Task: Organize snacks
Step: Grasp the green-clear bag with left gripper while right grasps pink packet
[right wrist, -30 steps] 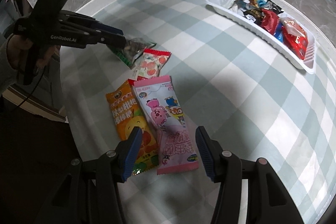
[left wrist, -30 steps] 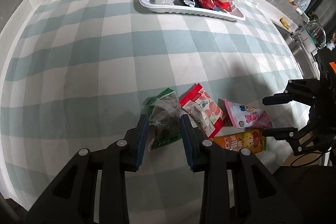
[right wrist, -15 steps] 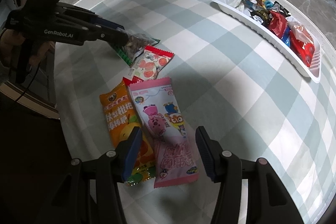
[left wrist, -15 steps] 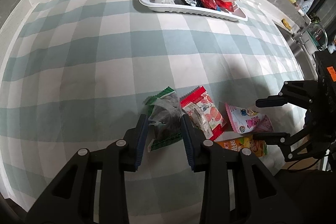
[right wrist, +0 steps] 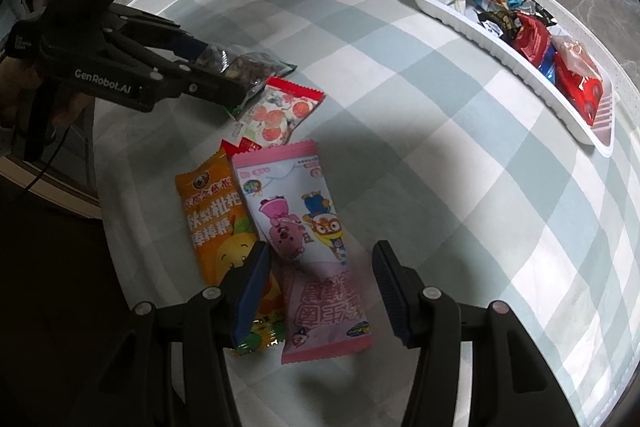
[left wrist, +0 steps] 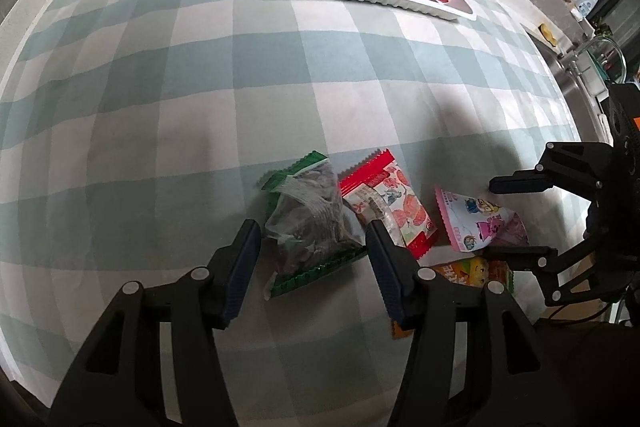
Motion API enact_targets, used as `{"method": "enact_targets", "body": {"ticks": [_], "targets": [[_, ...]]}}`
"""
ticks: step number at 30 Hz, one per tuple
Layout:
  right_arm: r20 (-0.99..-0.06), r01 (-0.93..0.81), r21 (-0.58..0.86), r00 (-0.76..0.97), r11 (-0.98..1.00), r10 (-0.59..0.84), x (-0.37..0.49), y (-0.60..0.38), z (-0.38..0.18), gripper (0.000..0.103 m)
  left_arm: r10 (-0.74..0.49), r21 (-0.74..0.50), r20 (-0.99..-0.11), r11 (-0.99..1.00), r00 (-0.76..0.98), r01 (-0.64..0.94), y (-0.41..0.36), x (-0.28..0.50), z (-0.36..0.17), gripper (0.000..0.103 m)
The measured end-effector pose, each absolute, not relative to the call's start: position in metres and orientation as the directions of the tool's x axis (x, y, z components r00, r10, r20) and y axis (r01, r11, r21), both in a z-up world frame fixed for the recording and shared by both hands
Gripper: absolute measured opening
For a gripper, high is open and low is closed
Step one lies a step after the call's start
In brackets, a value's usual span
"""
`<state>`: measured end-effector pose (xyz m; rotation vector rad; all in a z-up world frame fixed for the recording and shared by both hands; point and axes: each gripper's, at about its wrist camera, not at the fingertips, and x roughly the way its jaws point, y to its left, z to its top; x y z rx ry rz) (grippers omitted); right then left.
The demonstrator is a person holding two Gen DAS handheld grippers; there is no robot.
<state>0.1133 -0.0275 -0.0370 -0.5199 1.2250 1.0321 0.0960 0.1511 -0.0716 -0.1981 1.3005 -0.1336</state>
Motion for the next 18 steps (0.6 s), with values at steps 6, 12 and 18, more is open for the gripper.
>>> {"method": "enact_targets", "body": {"ticks": [6, 12, 18], "targets": [[-0.935, -0.861, 0.188, -0.009, 0.472, 0.355, 0.1142, -0.0264, -0.0378, 0.056, -0.215, -0.227, -0.942, 0.974, 0.258, -0.017, 0.152, 0.0981, -0.0736, 0.053], [-0.938, -0.87, 0.176, -0.006, 0.462, 0.346, 0.116, -0.0244, -0.0378, 0.053, -0.218, -0.229, -0.941, 0.973, 0.259, -0.013, 0.1503, 0.0988, -0.0739, 0.053], [-0.942, -0.871, 0.161, 0.006, 0.465, 0.337, 0.1202, -0.0231, -0.0383, 0.04, -0.225, -0.232, -0.938, 0.973, 0.264, 0.005, 0.1481, 0.0988, -0.0748, 0.045]]}}
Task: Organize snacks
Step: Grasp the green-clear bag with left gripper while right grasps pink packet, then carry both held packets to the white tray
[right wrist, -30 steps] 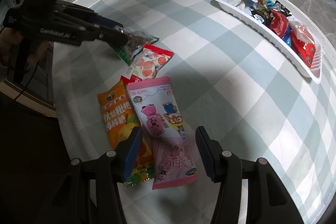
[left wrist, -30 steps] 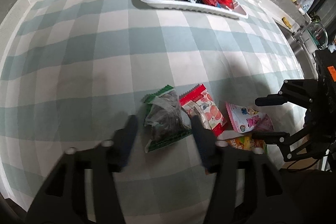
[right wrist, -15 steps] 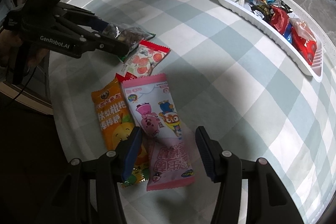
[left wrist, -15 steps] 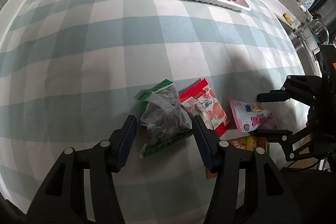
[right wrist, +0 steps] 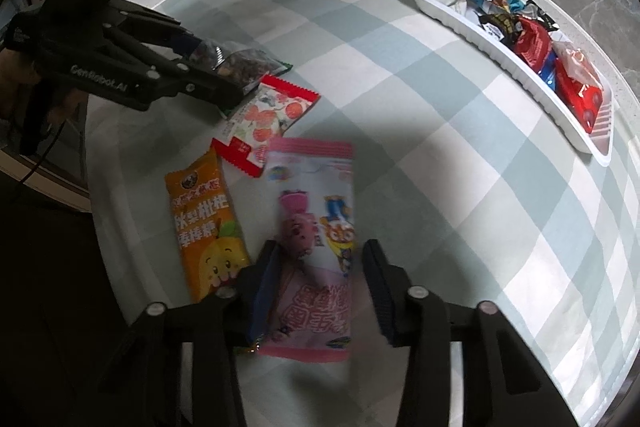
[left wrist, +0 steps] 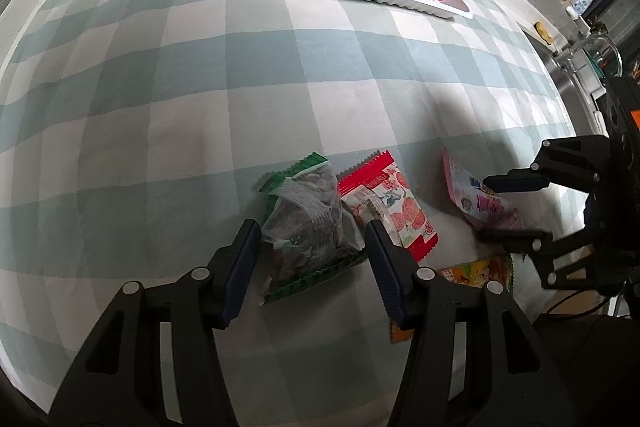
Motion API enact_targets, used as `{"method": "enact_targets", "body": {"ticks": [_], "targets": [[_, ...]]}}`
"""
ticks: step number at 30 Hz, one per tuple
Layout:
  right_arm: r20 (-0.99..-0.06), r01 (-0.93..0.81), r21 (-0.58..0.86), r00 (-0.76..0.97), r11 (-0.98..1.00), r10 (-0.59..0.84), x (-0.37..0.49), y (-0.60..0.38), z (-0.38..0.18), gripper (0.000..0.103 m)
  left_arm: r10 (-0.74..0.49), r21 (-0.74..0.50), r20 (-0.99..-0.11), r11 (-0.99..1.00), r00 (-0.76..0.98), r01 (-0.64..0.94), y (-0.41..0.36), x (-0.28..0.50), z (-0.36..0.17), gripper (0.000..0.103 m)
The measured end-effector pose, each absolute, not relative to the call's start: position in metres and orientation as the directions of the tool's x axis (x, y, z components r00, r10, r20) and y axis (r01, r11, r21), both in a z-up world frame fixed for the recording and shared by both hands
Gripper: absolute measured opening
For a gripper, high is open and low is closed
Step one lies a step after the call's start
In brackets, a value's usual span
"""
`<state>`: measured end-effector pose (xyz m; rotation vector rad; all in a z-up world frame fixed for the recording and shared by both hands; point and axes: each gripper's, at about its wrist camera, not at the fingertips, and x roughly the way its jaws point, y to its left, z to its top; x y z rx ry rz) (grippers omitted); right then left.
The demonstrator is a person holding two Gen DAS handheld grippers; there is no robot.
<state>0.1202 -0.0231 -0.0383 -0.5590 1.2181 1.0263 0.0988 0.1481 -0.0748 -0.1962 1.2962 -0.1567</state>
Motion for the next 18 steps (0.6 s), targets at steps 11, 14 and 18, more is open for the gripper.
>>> {"method": "enact_targets", "body": {"ticks": [11, 14, 18], "targets": [[-0.932, -0.853, 0.188, 0.002, 0.486, 0.364, 0.126, -0.03, -0.032, 0.033, -0.265, -0.273, -0.922, 0.962, 0.282, 0.01, 0.153, 0.098, -0.075, 0.035], [-0.928, -0.846, 0.194, 0.005, 0.496, 0.372, 0.129, -0.034, -0.029, 0.033, -0.274, -0.283, -0.919, 0.959, 0.284, 0.013, 0.154, 0.099, -0.074, 0.033], [-0.925, -0.837, 0.199, 0.011, 0.509, 0.38, 0.132, -0.038, -0.025, 0.033, -0.293, -0.301, -0.91, 0.953, 0.292, 0.017, 0.156, 0.101, -0.07, 0.033]]}}
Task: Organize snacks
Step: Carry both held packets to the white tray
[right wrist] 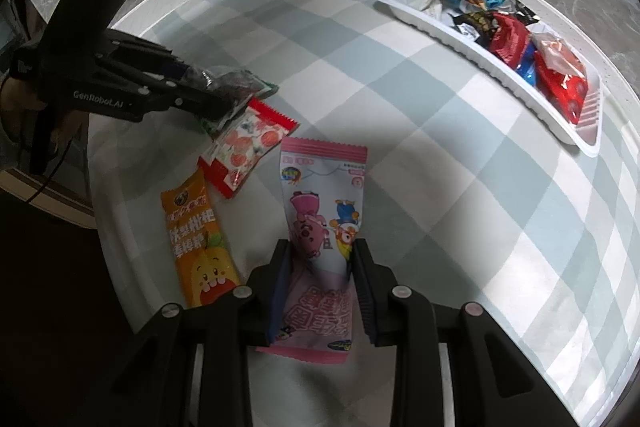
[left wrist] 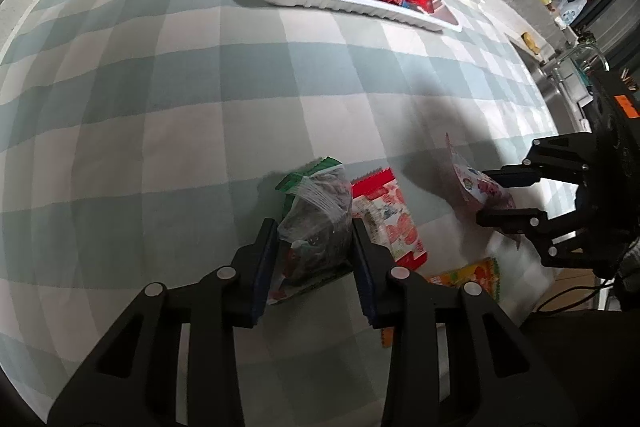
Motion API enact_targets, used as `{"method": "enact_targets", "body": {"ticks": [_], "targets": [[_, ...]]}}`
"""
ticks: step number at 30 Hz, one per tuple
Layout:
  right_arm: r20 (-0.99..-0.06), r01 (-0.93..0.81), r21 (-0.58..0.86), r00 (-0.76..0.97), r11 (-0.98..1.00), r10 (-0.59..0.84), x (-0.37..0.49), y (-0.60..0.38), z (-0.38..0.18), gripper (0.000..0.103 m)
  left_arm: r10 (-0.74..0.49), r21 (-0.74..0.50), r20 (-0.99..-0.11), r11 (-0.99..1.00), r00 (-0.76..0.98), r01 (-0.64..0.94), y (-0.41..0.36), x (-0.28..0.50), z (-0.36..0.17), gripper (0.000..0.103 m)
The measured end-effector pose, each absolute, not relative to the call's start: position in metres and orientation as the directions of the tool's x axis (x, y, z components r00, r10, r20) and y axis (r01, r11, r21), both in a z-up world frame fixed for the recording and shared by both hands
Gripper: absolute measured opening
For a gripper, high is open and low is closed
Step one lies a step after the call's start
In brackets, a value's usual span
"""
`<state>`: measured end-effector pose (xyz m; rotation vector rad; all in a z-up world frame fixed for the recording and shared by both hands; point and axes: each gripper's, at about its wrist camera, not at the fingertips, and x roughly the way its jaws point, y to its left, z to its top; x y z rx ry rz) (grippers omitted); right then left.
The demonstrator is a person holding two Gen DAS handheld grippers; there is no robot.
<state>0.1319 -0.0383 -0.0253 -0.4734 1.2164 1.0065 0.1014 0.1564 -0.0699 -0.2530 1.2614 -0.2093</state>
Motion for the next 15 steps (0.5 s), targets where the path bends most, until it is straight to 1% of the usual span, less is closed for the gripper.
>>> {"method": "enact_targets", "body": {"ticks": [9, 15], "targets": [[-0.917, -0.818, 0.214, 0.02, 0.534, 0.398, 0.147, -0.046, -0.019, 0.033, -0.328, -0.347, -0.885, 0.938, 0.33, 0.002, 0.164, 0.117, -0.053, 0.033], [-0.911, -0.798, 0.223, 0.033, 0.559, 0.41, 0.167, -0.051, -0.016, 0.033, -0.357, -0.379, -0.864, 0.925, 0.354, 0.01, 0.164, 0.142, -0.04, 0.033]]}}
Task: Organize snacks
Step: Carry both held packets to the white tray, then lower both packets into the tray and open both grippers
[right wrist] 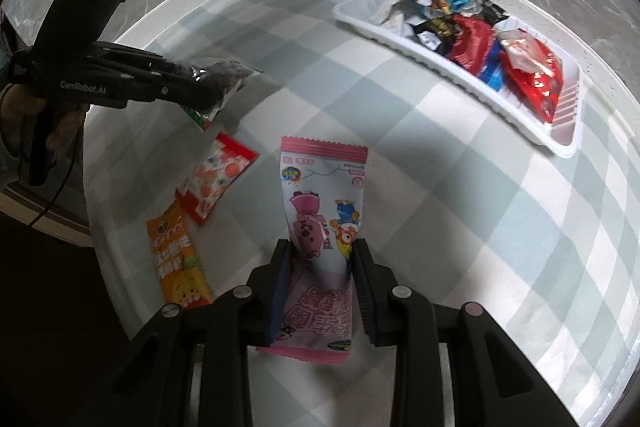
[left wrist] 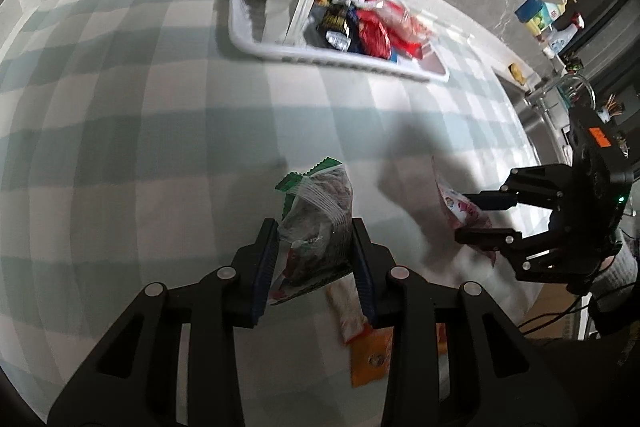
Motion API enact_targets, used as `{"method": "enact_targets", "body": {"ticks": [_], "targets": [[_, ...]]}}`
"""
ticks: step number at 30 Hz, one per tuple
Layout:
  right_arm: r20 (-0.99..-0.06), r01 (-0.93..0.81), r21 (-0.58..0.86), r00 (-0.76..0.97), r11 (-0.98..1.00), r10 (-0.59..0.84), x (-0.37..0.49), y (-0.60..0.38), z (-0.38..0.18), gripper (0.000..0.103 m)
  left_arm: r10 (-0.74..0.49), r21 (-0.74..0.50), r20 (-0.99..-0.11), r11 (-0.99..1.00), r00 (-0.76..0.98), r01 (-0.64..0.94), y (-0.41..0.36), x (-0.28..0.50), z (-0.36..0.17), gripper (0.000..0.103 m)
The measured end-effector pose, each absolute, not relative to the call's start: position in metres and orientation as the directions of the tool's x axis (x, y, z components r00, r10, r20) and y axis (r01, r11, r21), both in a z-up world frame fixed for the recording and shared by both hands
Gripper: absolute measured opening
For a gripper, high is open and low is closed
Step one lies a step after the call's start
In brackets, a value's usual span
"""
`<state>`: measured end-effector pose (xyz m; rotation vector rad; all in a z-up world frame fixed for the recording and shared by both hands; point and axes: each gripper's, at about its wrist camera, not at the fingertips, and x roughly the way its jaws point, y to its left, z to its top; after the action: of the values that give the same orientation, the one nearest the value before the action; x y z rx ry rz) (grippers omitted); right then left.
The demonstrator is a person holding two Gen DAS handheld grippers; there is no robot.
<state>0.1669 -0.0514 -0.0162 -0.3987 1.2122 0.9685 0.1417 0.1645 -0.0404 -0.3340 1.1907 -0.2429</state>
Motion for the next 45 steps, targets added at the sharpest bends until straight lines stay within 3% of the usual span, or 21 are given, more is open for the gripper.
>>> {"method": "enact_targets", "body": {"ticks": [24, 45], "targets": [[-0.844, -0.635, 0.254, 0.223, 0.73, 0.488, 0.34, -0.077, 0.032, 0.033, -0.399, -0.377, -0.8, 0.915, 0.448, 0.141, 0.134, 0.342, 0.005, 0.033], [-0.845, -0.598, 0.249, 0.25, 0.762, 0.472, 0.389, -0.061, 0.006, 0.033, -0.361, -0.351, -0.819, 0.93, 0.446, 0.108, 0.122, 0.393, -0.024, 0.033]]}}
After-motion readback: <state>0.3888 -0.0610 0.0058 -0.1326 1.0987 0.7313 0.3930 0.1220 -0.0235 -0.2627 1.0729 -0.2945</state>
